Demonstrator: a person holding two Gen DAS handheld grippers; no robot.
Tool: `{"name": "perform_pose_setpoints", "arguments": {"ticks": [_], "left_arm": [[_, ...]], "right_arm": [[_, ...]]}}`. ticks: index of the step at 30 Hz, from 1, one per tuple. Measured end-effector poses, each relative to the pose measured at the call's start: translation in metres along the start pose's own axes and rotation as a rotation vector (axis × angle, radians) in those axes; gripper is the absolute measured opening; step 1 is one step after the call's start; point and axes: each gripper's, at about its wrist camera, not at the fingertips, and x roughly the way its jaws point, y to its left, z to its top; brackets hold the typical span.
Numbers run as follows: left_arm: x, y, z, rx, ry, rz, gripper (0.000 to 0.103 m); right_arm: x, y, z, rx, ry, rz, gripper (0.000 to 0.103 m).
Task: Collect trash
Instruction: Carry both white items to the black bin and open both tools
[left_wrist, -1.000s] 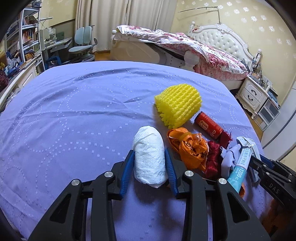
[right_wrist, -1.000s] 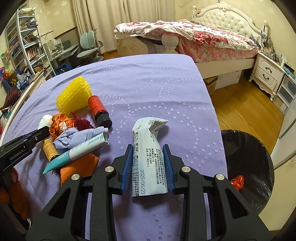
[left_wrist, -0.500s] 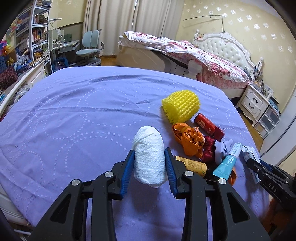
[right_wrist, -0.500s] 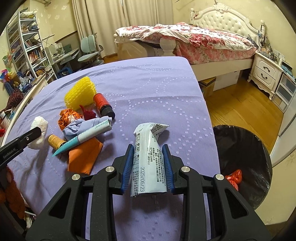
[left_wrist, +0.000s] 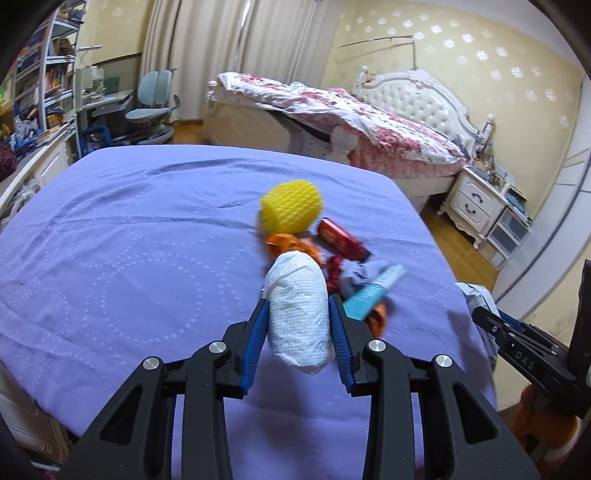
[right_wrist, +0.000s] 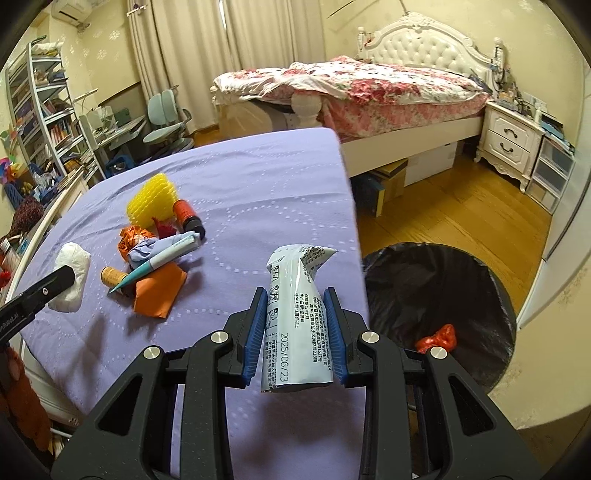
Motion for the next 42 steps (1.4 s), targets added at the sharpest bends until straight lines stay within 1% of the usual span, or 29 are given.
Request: {"name": "perform_pose_setpoints", "arguments": {"ticks": [9,13,18,21,27,41,42], "left_arm": [[0.012,-0.064,-0.003,0.094,0.008,-0.109,0.035],[0.024,-0.096,-0.002,0.137,0.017,-0.163,0.036],[0.042,-0.138,-0.004,0.206,0.028,-0.209,0.035],[0.052,-0.158,-0.004,0.235,0.039,-0.223,0.036],[0.072,-0.191,-0.006,0.289,0.062,-0.237,0.036],[0.105,-0.232,-0.010,0.364,0.094,-0.223,0.036],[0.108,-0.233,-0.011,0.369,0.097,-0.219,0.037]], "right_arm": [[-0.022,-0.047,-0.003,0.080,-0.044,-0.079,0.030],[-0.023,-0.067,-0.005,0.110,-0.048,-0.106,0.030],[-0.023,-0.090,-0.006,0.136,-0.053,-0.139,0.030],[-0.021,-0.105,-0.007,0.147,-0.057,-0.163,0.030],[-0.018,-0.130,-0.008,0.176,-0.058,-0.180,0.030],[-0.005,-0.166,-0.005,0.224,-0.050,-0.196,0.031],[-0.003,-0.169,-0.005,0.229,-0.049,-0.196,0.031]]}}
